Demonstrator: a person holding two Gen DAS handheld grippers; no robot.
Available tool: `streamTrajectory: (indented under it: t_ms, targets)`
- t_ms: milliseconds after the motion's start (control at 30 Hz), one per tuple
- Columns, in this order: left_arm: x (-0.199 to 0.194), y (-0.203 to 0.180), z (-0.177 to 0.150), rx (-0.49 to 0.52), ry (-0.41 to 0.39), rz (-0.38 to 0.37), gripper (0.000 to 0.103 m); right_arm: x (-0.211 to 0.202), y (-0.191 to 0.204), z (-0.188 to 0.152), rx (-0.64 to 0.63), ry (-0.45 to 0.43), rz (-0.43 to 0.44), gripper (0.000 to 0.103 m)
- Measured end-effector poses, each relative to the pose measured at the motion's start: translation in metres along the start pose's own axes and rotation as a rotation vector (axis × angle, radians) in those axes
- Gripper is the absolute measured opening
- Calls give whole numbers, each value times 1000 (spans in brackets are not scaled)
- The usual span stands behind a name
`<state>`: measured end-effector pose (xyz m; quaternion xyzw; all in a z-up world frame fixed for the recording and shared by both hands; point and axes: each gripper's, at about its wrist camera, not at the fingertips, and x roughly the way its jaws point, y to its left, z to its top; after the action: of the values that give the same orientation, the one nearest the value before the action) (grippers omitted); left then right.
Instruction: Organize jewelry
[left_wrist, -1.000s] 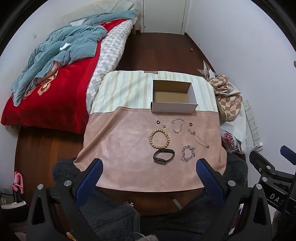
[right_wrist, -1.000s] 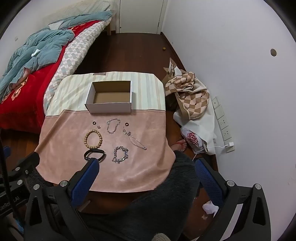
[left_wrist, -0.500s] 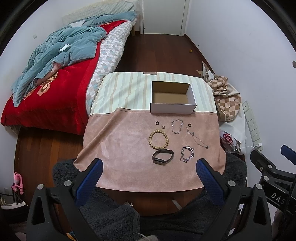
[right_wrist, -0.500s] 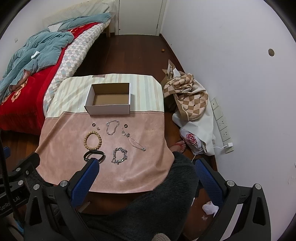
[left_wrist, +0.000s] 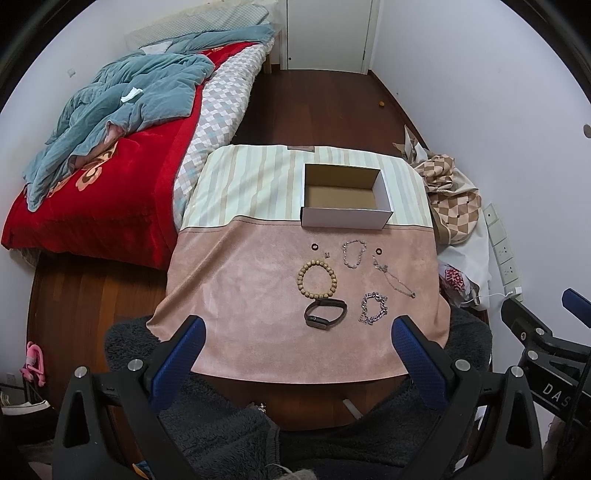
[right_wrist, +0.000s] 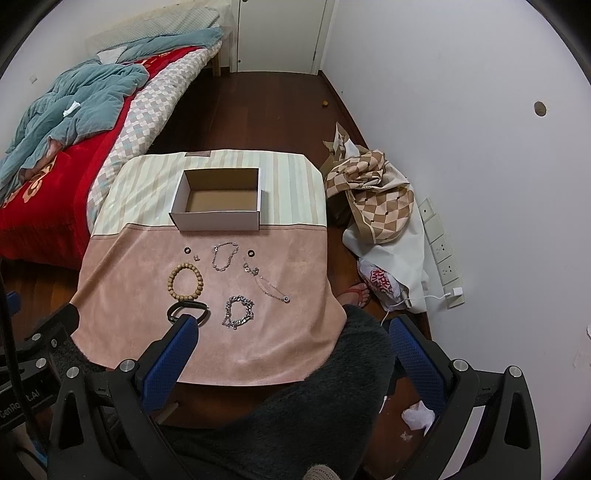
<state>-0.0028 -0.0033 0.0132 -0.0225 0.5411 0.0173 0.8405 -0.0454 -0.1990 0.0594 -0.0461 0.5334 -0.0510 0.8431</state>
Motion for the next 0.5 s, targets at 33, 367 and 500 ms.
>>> streamTrajectory:
  t_ms: [33, 367, 500]
  targets:
    - [0, 1, -2, -2, -1, -2, 103, 0, 0, 0, 0, -1, -2, 103]
    - [0, 2, -1, -5, -5, -5, 103, -3, 0, 1, -2, -8, -6, 103]
    - [0, 2, -1, -4, -8, -6, 103, -3, -1, 1, -1, -9, -6, 103]
